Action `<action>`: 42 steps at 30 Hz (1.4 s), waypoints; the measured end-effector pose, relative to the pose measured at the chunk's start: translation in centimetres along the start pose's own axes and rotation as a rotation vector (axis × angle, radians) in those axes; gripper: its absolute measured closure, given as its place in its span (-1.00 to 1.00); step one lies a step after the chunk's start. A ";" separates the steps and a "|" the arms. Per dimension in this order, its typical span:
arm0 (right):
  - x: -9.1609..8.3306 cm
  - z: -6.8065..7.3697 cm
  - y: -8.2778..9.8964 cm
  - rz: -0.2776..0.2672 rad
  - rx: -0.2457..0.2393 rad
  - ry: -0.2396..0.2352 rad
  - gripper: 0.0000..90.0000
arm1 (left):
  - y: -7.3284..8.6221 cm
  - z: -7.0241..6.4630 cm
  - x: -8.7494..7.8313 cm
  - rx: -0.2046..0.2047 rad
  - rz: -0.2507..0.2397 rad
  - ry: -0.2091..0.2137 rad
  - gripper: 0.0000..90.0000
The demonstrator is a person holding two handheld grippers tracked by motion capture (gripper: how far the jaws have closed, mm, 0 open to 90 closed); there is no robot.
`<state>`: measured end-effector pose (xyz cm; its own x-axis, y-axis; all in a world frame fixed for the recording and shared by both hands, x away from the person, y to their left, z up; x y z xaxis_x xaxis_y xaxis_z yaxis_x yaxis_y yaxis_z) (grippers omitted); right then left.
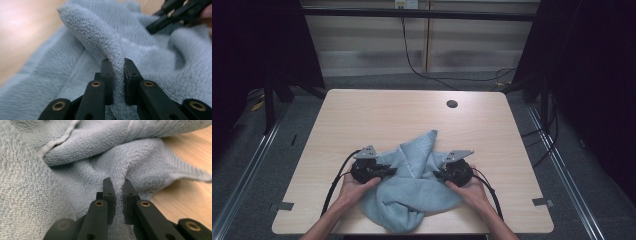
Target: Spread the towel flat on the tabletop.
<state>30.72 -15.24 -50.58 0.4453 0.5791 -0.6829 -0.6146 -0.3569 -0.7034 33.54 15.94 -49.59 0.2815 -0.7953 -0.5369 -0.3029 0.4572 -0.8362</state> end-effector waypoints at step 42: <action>-14.4 -5.9 -10.0 -0.423 0.142 0.150 0.90 | -5.9 1.5 -13.9 0.046 -0.347 -0.285 0.87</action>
<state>34.28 -24.35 -34.87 0.7585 0.5363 -0.3703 -0.4375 -0.0021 -0.8992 32.76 24.95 -37.38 0.6007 -0.7663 -0.2277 -0.1076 0.2048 -0.9729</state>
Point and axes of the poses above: each handheld gripper's, and its own axes: x roughly forward along the jaws, y roughly out of its underside, z roughly to its left, the point moved 1 cm from there along x, roughly forward along the jaws, and after that the axes turned 9 degrees about x, right-handed, at the moved point
